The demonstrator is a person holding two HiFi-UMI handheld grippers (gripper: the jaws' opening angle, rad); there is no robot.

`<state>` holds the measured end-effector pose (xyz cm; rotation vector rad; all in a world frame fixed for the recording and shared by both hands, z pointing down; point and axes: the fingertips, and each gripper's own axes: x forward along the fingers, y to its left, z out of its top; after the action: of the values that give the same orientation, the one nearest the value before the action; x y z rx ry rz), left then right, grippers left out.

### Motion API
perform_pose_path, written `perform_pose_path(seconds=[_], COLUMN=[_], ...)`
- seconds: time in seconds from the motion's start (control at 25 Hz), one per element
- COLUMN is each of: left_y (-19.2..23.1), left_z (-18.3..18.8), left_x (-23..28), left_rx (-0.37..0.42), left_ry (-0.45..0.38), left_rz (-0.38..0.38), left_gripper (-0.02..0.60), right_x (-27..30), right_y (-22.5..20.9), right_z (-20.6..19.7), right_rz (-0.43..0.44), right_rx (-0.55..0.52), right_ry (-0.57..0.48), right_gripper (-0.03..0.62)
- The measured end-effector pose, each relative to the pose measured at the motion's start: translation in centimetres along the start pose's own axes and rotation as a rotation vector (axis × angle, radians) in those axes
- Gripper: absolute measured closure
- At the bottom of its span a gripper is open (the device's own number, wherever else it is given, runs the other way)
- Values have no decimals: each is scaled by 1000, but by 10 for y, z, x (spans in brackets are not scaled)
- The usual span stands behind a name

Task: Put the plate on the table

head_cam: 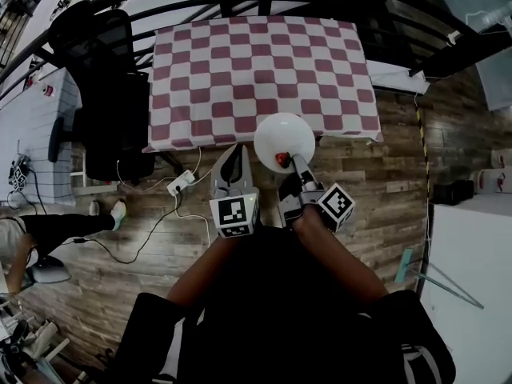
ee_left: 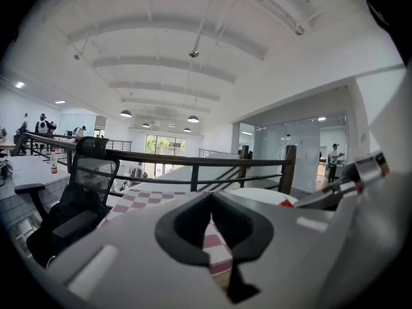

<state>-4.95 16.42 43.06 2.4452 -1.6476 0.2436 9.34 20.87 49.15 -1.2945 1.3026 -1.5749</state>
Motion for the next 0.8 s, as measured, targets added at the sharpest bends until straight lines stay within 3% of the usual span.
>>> perform_pose_path(seconds=[0.68,0.8], left_y=[85,94], left_z=[19,21], left_x=[83,95], left_rx=[-32,-38], left_ry=[21,18], left_rz=[5,-16], left_gripper=[572,572], right_x=[105,121], right_y=[21,28], right_z=[6,4], right_rz=[-48,-25], right_rx=[-42,-40], right_ry=[-29,-34], right_gripper=[576,577])
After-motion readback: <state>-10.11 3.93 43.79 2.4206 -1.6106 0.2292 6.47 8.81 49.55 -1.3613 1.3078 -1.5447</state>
